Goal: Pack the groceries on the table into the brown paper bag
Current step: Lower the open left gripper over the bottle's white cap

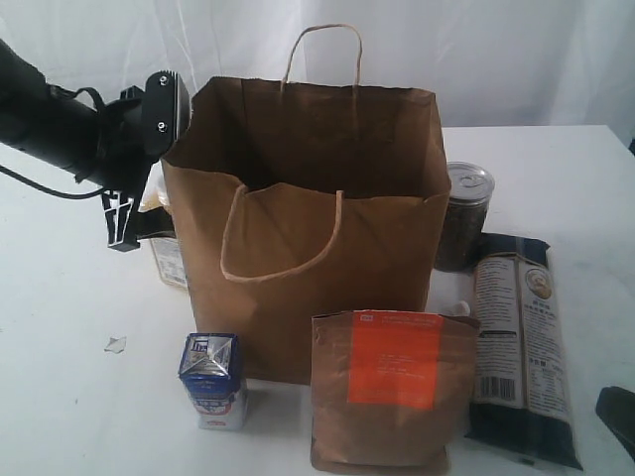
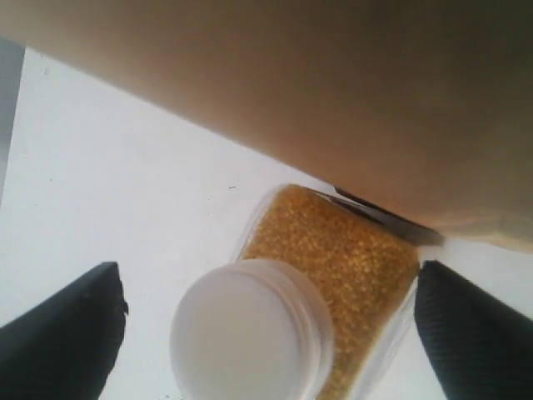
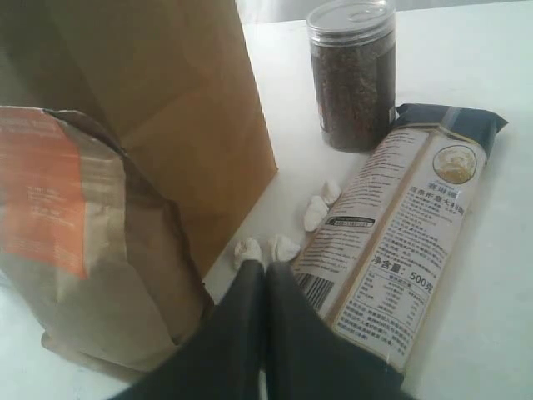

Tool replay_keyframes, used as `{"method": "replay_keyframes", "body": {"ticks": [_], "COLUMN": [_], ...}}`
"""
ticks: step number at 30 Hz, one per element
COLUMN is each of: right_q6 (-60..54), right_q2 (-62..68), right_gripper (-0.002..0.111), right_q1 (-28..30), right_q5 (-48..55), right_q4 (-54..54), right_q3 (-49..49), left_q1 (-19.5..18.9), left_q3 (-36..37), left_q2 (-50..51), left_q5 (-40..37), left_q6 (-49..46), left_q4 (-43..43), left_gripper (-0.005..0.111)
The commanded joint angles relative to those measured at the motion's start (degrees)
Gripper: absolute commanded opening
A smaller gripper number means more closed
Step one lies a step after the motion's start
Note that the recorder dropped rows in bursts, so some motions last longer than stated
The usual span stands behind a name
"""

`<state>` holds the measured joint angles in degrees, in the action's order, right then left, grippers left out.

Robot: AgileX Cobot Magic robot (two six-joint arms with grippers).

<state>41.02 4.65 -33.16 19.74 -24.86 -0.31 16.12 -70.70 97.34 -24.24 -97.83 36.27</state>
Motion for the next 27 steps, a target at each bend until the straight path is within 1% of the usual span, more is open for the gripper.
{"method": "replay_keyframes", "body": {"ticks": [1, 2, 4, 6, 9, 11, 14, 19, 24, 27], "right_q6": [-0.25, -0.25, -0.25, -0.25, -0.25, -0.25, -0.25, -0.25, -0.25, -0.25], "right_q2": [-0.17, -0.17, -0.17, -0.17, -0.17, -0.17, -0.17, -0.17, -0.17, -0.17], "right_gripper": [0.0, 0.0, 0.0, 0.0, 0.0, 0.0, 0.0, 0.0, 0.0, 0.0], "right_q1": [0.23, 0.23, 0.23, 0.23, 0.23, 0.23, 0.23, 0.23, 0.23, 0.23], "right_q5": [-0.11, -0.11, -0.11, -0.11, -0.11, -0.11, -0.11, -0.11, -0.11, -0.11], "right_q4": [-0.64, -0.64, -0.64, -0.64, -0.64, -0.64, -0.64, -0.64, -0.64, -0.64], "right_q3": [0.31, 0.31, 0.31, 0.31, 0.31, 0.31, 0.31, 0.31, 0.31, 0.31], "left_q1": [-0.16, -0.16, -0.16, -0.16, -0.16, -0.16, -0.16, -0.16, -1.68, -2.32], "left_q3": [0.35, 0.35, 0.35, 0.35, 0.35, 0.35, 0.35, 0.35, 0.35, 0.35], "left_q2": [1.03, 1.03, 1.03, 1.03, 1.03, 1.03, 0.44, -1.32, -2.76, -4.54], "left_q5": [-0.98, -0.98, -1.71, -2.99, -4.5, -5.34, -5.76, -5.91, -12.26, -13.67], "left_q6": [-0.06, -0.06, -0.06, 0.45, 1.9, 2.06, 3.86, 11.92, 17.75, 22.53], "left_q4": [2.72, 2.87, 2.87, 3.09, 3.1, 3.1, 1.63, -4.36, -8.25, -10.95], "left_gripper": [0.087, 0.085, 0.073, 0.057, 0.027, 0.015, 0.0, 0.0, 0.0, 0.0]}}
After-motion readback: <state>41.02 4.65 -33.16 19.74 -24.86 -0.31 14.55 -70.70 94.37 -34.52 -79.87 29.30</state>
